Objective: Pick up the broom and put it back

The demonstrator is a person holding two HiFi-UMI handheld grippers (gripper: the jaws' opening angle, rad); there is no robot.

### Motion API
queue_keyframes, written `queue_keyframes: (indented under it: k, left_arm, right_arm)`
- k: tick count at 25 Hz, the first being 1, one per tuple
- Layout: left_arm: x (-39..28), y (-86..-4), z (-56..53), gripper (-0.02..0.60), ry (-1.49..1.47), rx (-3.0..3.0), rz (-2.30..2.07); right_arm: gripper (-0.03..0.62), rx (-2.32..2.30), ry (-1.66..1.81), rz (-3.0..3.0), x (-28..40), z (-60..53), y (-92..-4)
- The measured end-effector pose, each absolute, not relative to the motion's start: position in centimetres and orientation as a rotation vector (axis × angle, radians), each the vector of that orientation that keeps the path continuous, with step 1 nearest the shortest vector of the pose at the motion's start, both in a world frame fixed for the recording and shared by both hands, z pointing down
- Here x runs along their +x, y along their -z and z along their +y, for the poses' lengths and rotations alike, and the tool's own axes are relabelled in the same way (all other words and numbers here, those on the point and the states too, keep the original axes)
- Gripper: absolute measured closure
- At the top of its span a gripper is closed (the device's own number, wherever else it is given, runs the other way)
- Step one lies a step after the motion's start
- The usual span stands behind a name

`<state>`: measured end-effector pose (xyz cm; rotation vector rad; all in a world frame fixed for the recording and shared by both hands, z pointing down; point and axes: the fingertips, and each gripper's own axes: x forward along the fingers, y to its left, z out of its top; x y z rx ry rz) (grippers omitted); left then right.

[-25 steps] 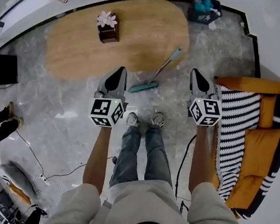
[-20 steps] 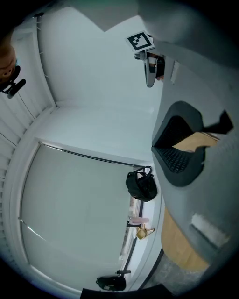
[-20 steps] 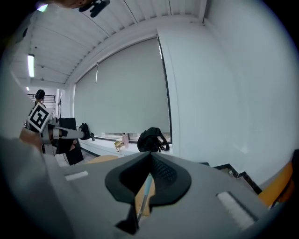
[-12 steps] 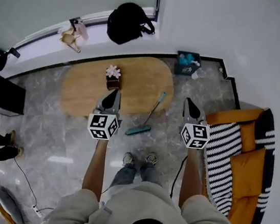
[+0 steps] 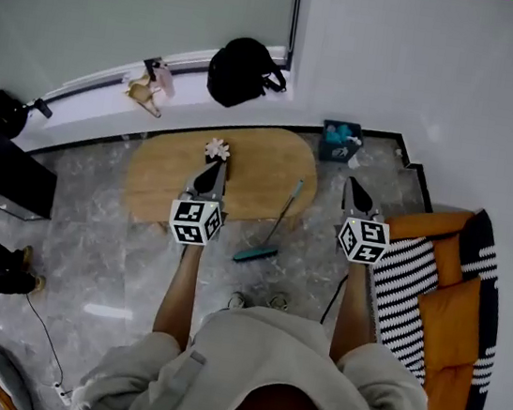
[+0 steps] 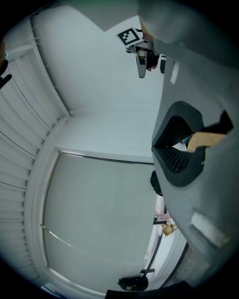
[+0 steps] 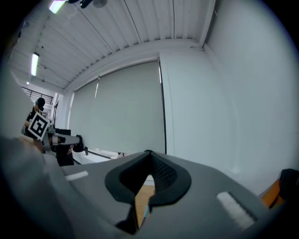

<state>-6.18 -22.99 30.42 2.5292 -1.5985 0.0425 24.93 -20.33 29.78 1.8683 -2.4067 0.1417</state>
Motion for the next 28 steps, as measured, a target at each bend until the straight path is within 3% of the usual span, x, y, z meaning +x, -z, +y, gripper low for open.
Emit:
queue_keyframes:
  k: [28]
  left_arm:
    - [-6.6,-30.8,-21.4,0.577,-0.054,2.511,-1.608]
  right_arm:
    - [0.594,1.842,-0.177,-2.405,24.1,-18.9,-30.5]
